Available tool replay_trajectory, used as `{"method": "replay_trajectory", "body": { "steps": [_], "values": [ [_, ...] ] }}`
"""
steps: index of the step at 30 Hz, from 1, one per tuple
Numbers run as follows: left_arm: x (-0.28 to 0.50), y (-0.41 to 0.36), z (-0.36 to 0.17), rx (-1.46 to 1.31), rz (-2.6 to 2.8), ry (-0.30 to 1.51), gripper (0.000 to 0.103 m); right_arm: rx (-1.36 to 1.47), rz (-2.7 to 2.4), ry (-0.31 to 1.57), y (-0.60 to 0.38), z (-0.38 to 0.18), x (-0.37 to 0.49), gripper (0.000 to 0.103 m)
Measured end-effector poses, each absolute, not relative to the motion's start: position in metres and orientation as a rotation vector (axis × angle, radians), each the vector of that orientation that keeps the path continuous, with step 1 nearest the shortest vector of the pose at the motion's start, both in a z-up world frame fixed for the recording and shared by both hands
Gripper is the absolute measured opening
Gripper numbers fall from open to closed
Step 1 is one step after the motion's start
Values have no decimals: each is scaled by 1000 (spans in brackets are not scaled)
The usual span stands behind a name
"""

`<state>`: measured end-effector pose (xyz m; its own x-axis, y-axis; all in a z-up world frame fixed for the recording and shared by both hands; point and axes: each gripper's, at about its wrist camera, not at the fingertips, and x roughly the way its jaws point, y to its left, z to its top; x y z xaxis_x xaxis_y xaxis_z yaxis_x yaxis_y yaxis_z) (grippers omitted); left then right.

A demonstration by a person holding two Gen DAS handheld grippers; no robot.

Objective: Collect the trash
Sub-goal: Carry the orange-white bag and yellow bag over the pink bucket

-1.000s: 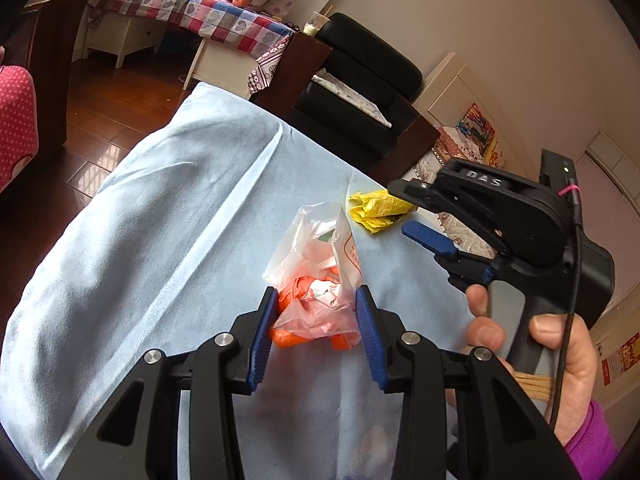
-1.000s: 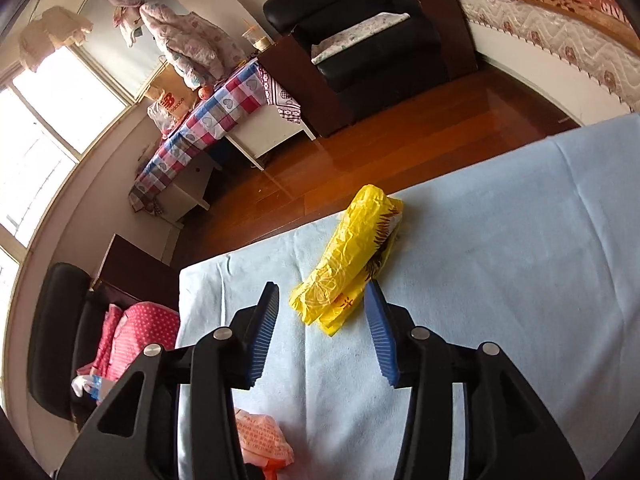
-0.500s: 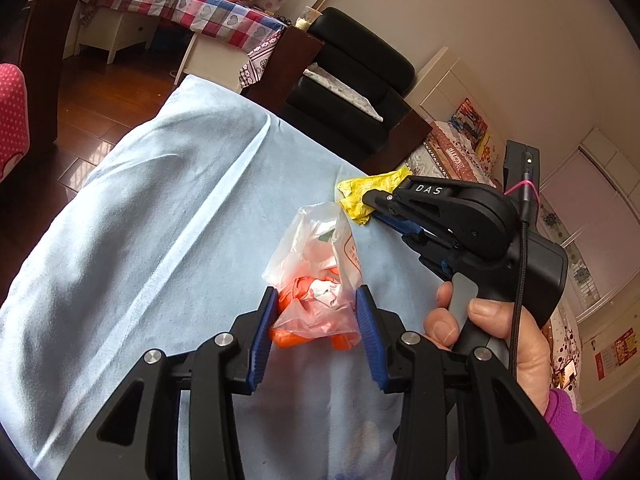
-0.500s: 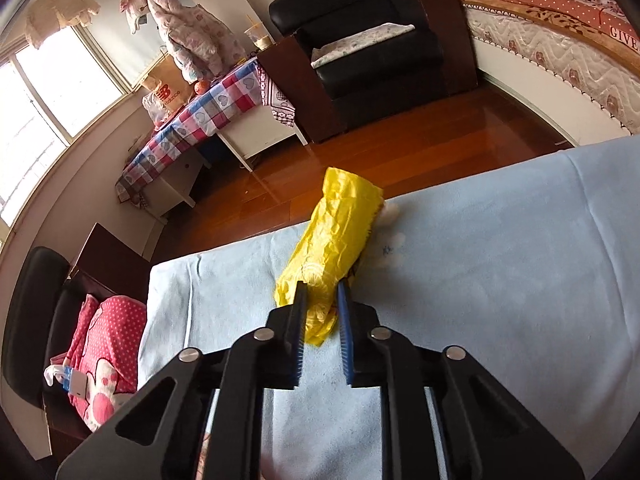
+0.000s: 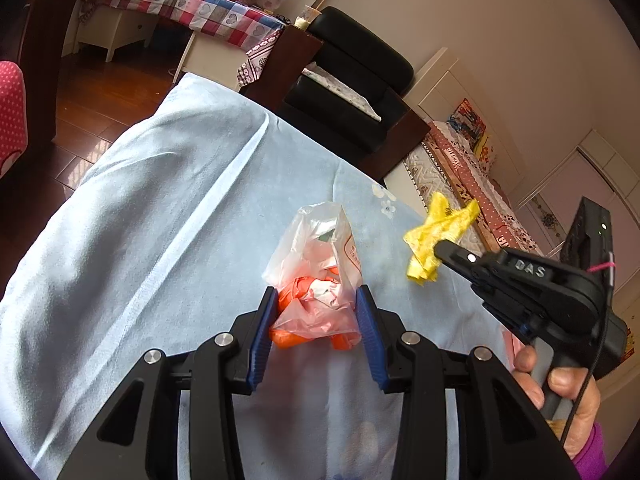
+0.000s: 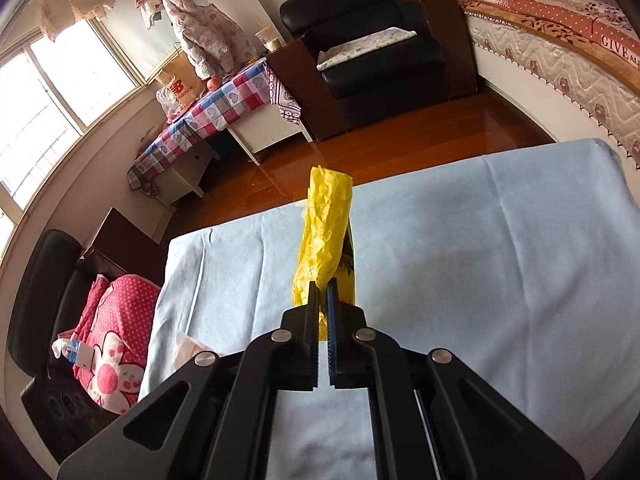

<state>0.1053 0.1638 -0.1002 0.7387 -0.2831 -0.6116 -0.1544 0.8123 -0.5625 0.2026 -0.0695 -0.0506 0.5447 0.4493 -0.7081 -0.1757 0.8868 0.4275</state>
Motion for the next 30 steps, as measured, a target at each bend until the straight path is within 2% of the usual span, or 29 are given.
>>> {"method": "replay_trajectory", "body": {
  "steps": [17,30],
  "values": [
    [108,155,-101,-595,-69,773,39,135,339,940,-146,-36,89,4],
    [100,101,-82,-309,80,810,38,150,353,924,-177,-36,44,4]
  ]
}}
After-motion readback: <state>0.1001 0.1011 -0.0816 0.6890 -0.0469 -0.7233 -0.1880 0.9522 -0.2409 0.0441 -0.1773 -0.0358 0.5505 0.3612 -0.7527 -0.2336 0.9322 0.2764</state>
